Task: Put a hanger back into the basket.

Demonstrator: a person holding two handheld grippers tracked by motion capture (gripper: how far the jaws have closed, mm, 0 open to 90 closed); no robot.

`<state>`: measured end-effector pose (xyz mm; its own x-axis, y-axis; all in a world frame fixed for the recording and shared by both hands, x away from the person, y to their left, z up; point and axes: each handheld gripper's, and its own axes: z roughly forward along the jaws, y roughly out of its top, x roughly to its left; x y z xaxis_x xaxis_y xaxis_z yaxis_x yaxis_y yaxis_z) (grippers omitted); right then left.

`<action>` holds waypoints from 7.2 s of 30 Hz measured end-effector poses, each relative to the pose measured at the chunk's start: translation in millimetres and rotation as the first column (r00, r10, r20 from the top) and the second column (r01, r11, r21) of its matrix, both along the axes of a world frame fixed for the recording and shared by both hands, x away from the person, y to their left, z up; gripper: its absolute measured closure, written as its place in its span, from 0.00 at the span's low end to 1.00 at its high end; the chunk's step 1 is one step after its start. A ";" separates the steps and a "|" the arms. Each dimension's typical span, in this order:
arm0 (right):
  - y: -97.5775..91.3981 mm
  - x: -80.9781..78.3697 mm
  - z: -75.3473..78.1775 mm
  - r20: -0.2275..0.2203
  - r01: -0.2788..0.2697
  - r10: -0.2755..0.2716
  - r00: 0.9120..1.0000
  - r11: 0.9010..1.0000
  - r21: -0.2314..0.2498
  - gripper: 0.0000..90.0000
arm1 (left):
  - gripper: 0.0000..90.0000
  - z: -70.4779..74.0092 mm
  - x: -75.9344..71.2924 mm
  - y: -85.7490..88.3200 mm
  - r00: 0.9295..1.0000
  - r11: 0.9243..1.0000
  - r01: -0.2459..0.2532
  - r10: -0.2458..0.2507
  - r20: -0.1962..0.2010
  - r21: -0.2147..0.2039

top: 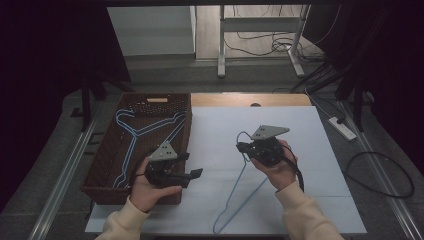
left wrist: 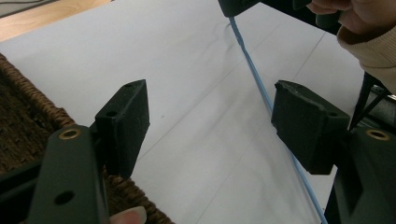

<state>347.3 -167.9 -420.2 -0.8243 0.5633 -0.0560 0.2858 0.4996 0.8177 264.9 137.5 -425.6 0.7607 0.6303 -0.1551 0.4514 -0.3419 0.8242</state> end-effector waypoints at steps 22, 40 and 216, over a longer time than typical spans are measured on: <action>-2.1 -6.9 17.7 -0.001 0.006 -0.006 1.000 0.996 0.084 0.97 | 0.36 -21.5 9.9 -90.4 0.984 0.989 0.124 -0.111 -0.142 0.083; -1.7 -17.6 31.5 0.033 -0.012 0.008 0.999 0.991 0.133 0.97 | 0.94 -34.6 21.7 -95.2 0.959 0.992 0.118 -0.102 -0.266 0.048; -118.9 -47.3 -55.4 -0.073 0.203 -0.196 0.978 0.973 0.107 0.26 | 0.33 -7.6 -29.0 66.4 0.989 0.990 -0.135 0.137 0.059 -0.041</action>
